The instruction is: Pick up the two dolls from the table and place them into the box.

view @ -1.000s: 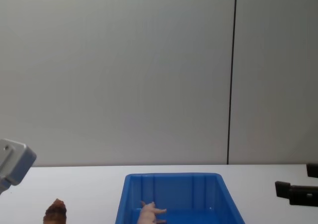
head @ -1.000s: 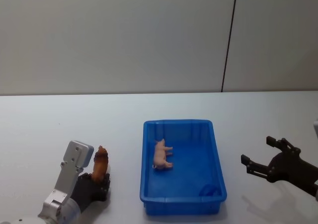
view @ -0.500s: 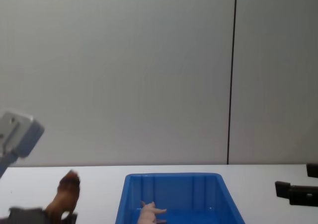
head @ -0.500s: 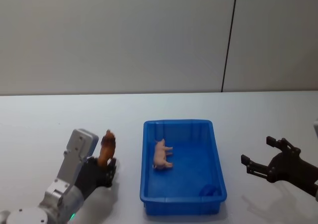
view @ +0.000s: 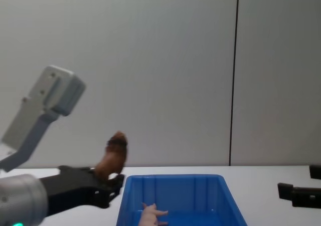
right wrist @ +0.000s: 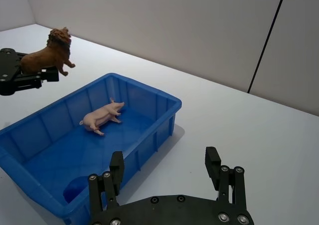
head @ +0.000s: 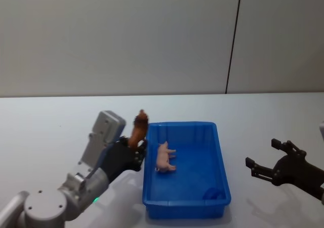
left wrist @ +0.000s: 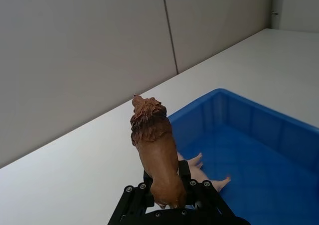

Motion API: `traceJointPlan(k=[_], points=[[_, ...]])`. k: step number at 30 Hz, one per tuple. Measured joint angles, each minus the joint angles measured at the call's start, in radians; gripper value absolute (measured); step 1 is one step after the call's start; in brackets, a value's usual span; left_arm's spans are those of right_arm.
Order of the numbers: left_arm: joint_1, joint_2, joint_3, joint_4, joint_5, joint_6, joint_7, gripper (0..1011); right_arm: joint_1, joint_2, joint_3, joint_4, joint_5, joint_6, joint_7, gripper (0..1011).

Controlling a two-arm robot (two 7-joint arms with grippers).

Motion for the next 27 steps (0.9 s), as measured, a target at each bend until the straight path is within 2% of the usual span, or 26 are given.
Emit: traceJointPlan(k=[6,9,11,12,18,21,22,23,24,27], points=[[-0.032,-0.039,0.021,0.024,0.024,-0.003,-0.047,299,0.0,0.0,0.0,0.0,0.0,0.0,0.0,1001],[-0.042,-0.055,0.03,0.035,0.03,-0.003,-0.062,335,0.0,0.0,0.0,0.0,0.0,0.0,0.0,1001],[-0.055,-0.072,0.04,0.051,0.037,-0.003,-0.079,462,0.0,0.0,0.0,0.0,0.0,0.0,0.0,1001],[-0.057,-0.075,0.041,0.053,0.038,-0.003,-0.083,462,0.0,0.0,0.0,0.0,0.0,0.0,0.0,1001],[-0.073,-0.097,0.054,0.074,0.052,-0.009,-0.107,660,0.0,0.0,0.0,0.0,0.0,0.0,0.0,1001],[-0.077,-0.101,0.056,0.077,0.06,-0.018,-0.112,729,0.0,0.0,0.0,0.0,0.0,0.0,0.0,1001],[-0.078,-0.101,0.056,0.077,0.062,-0.021,-0.112,794,0.0,0.0,0.0,0.0,0.0,0.0,0.0,1001],[-0.079,-0.101,0.056,0.077,0.065,-0.025,-0.112,794,0.0,0.0,0.0,0.0,0.0,0.0,0.0,1001],[-0.079,-0.101,0.056,0.076,0.068,-0.031,-0.112,848,0.0,0.0,0.0,0.0,0.0,0.0,0.0,1001],[-0.079,-0.099,0.054,0.071,0.073,-0.041,-0.112,902,0.0,0.0,0.0,0.0,0.0,0.0,0.0,1001]])
